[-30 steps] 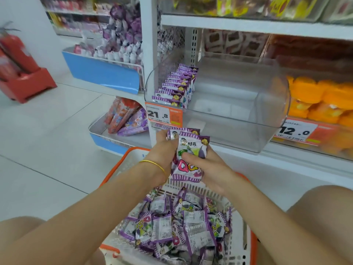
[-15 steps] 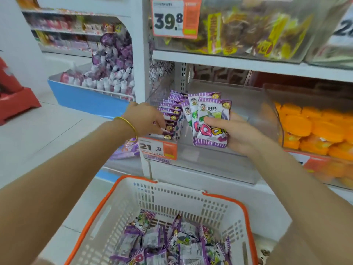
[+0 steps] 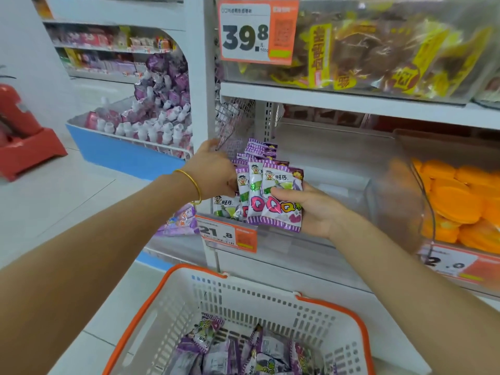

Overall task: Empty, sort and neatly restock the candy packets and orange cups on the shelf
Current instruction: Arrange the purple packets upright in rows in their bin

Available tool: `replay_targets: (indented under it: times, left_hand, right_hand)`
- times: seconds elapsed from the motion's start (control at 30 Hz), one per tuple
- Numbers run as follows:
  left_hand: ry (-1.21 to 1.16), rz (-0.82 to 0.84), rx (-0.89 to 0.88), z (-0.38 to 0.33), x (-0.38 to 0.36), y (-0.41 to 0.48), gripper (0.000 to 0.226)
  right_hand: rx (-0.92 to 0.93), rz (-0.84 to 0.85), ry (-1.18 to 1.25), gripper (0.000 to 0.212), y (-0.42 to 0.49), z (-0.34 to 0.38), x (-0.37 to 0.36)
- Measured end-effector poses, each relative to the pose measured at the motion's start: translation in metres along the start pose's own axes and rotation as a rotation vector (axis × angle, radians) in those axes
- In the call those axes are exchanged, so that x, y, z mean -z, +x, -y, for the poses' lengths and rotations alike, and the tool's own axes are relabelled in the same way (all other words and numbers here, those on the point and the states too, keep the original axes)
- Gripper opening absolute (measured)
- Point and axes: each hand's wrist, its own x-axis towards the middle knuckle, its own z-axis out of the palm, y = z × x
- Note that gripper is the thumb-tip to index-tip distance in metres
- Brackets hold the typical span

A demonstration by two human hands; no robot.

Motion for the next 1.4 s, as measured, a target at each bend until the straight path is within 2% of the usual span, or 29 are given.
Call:
replay_targets:
  times: [0.07,0.13,0.2,0.33,0.4,0.5,0.57,0.7,0.8,0.9,1.0,1.07,1.2,1.3,1.4]
  left_hand:
    - [-0.006,-0.027,-0.003,0.002,-0.001,0.0,0.027]
    - [-0.021,-0.039,-0.005,0.006,-0.001,0.0,0.026]
    - [-0.006,-0.031,-0.01,0.006,0.001,0.001,0.019]
    - [-0.027,-0.044,-0.033,0.007,0.005,0.001,0.008]
    - [-0.146,-0.046,-0.032,0.013,0.006,0.001,0.015]
    - [-0.515,-0.115,0.057,0.017,0.015,-0.001,0.027]
    - [-0.648,-0.129,0.095,0.014,0.02,-0.004,0.03]
    - [-0.533,0.009,0.027,0.004,0.021,-0.008,0.038]
    - [-0.526,0.02,0.036,-0.001,0.021,-0.007,0.038]
    - [-0.567,-0.001,0.018,-0.002,0.025,-0.012,0.033]
    - [-0.563,0.033,0.018,0.002,0.025,-0.018,0.029]
    - [-0.573,0.077,0.024,0.001,0.029,-0.021,0.03]
    - [-0.591,0.171,0.004,-0.014,0.044,-0.022,0.036]
    - [-0.491,0.142,-0.013,-0.02,0.04,-0.022,0.036]
    - [-0.524,0.086,0.02,-0.016,0.033,-0.031,0.03]
  right_hand:
    - [-0.019,-0.008,-0.058,0.026,0.002,-0.004,0.003]
    - [-0.042,-0.032,-0.137,0.034,0.002,-0.006,0.006]
    - [-0.065,-0.047,-0.189,0.038,0.003,-0.005,0.007]
    - [-0.055,0.018,-0.264,0.02,0.005,0.0,0.005]
    - [-0.059,0.052,-0.317,0.018,0.007,0.002,0.003]
    - [-0.076,0.097,-0.376,0.016,0.01,0.005,-0.001]
    - [-0.081,0.125,-0.393,0.016,0.01,0.007,-0.004]
    - [-0.078,0.169,-0.379,0.019,0.008,0.007,-0.002]
    - [-0.099,0.185,-0.301,0.033,0.003,0.006,0.007]
    - [-0.099,0.137,-0.165,0.036,-0.001,0.006,0.019]
    - [-0.104,0.043,-0.051,0.022,0.0,0.006,0.025]
    - [-0.127,-0.014,-0.071,0.012,0.003,0.002,0.022]
    - [-0.131,-0.056,-0.152,0.01,0.011,-0.004,0.017]
    - [-0.138,-0.14,-0.14,0.008,0.017,-0.002,0.018]
    - [-0.144,-0.236,-0.13,0.003,0.023,-0.001,0.015]
